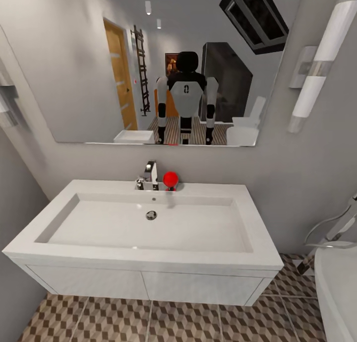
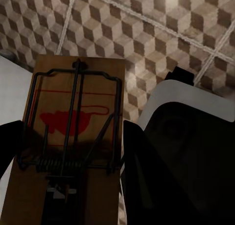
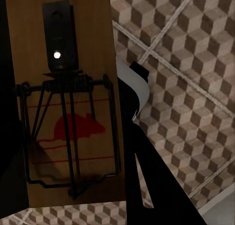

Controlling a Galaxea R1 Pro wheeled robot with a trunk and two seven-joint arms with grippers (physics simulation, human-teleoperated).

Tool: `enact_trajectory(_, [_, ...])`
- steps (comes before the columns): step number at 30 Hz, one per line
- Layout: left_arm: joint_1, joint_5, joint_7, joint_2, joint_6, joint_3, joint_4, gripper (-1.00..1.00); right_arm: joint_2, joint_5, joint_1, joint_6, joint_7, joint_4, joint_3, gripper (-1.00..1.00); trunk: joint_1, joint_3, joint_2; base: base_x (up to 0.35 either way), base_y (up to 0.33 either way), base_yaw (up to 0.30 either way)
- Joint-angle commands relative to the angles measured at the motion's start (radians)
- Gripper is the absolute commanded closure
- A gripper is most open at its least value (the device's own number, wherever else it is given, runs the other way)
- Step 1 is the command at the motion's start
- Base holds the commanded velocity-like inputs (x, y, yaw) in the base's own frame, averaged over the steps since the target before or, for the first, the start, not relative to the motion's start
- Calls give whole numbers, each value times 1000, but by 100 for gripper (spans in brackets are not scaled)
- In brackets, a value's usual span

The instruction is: Take the four mousetraps from the cabinet in the bathroom and place them on the bathroom floor. Make sure all four end up on the same floor surface, and ensure that at least two of them are either under or directly next to the same bathroom sink.

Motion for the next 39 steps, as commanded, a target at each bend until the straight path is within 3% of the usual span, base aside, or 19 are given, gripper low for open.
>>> enact_trajectory(1, [-1, 2, 2, -1, 6, -8, 1, 100, 1, 7, -2, -8, 1, 3, -2, 100, 0, -1, -1, 4, 0, 0])
enact_trajectory(6, [-1, 3, 1, -7, 4, -7, -1, 100, 1, 6, -2, -1, 2, 3, -1, 100, 0, -1, -1, 1, 0, 0])
enact_trajectory(8, [-1, 0, -26, -5, -32, -6, -2, 100, 2, 10, -2, -6, 2, 0, 1, 100, 0, -1, -1, 0, 0, 0])
enact_trajectory(9, [-1, 1, -32, 3, -42, -7, -1, 100, 16, 12, -2, -8, 2, -2, 0, 100, 0, -1, -1, 0, 0, 0])
enact_trajectory(20, [5, 5, -30, -6, -35, -5, 0, 100, 39, -6, -2, 4, -10, -2, -15, 100, 0, -1, -1, 0, 0, 0])
enact_trajectory(24, [6, 2, -29, -14, -34, -7, -2, 100, 63, -77, -2, 10, -178, -2, -63, 100, 0, -1, -1, 0, 0, 0])
enact_trajectory(26, [7, -1, -27, -26, -34, -9, -3, 100, 84, -115, -2, 17, -333, -2, -79, 100, 0, -1, -1, 0, 0, 0])
enact_trajectory(28, [7, -2, -26, -33, -34, -12, -3, 100, 103, -132, -2, 23, -428, -2, -86, 100, 0, -1, -1, 0, 0, 0])
enact_trajectory(32, [7, -4, -24, -30, -32, -17, -5, 100, 121, -144, -2, 26, -486, -2, -90, 100, 0, -1, -1, 0, 0, 0])
enact_trajectory(39, [6, -5, -20, -22, -28, -21, -37, 100, 122, -147, -8, 28, -503, -3, -92, 100, 0, -1, -1, 0, 0, 0])
